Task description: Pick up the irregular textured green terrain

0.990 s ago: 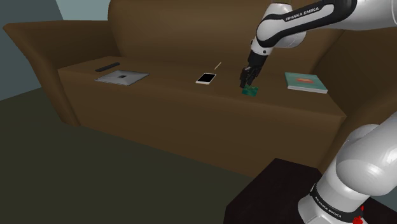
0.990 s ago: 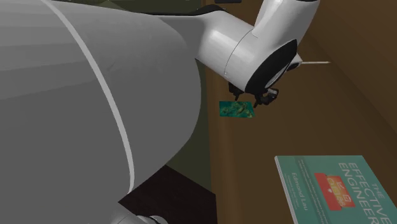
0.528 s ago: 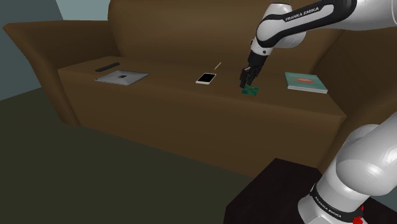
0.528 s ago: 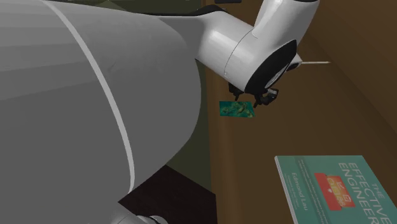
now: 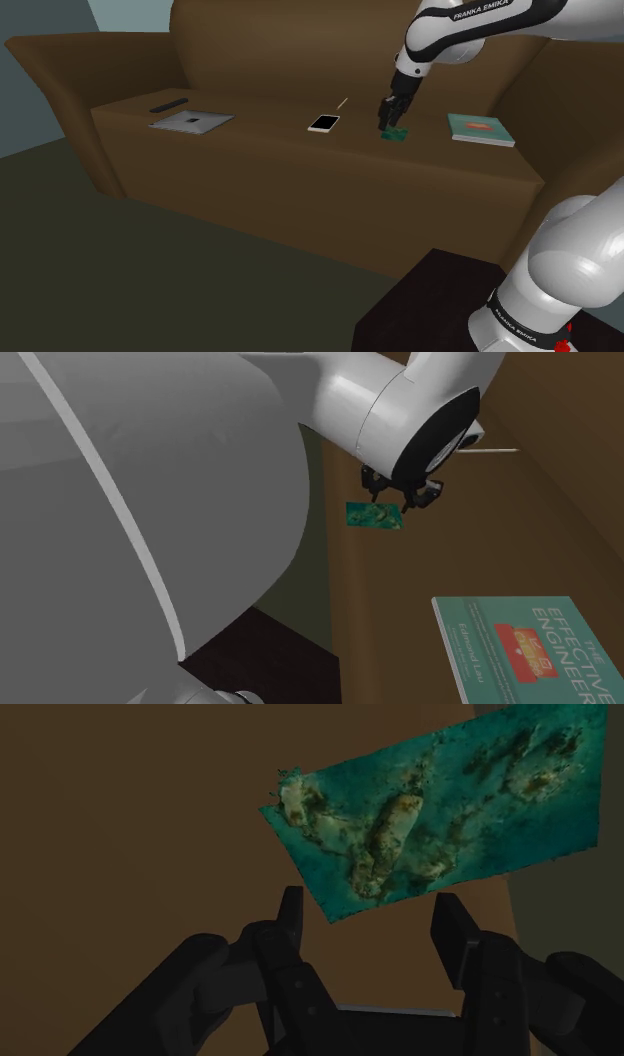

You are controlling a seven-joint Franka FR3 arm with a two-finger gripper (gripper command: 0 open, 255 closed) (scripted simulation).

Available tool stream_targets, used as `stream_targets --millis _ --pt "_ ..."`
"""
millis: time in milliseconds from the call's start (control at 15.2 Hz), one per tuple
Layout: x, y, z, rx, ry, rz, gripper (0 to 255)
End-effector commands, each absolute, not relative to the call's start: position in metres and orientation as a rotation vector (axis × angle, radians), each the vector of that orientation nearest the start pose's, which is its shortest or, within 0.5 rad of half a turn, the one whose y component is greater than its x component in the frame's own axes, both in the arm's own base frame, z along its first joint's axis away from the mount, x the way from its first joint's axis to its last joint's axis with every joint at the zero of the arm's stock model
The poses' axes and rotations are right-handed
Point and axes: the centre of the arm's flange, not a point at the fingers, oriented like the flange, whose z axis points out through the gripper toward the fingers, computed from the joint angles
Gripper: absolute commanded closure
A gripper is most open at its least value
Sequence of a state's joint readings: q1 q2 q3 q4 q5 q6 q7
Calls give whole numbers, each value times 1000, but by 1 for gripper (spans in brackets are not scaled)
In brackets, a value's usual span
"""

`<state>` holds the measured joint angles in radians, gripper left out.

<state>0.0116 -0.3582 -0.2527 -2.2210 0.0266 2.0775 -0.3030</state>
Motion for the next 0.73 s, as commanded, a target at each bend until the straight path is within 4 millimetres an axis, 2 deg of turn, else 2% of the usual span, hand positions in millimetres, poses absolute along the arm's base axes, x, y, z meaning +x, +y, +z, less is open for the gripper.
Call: stream_targets --millis 0,528,660 --pt "453 -121 546 -3066 -89 -347 255" --pt "453 -121 588 -3066 -89 -347 255" --pt "453 -121 589 -3066 -89 -347 255"
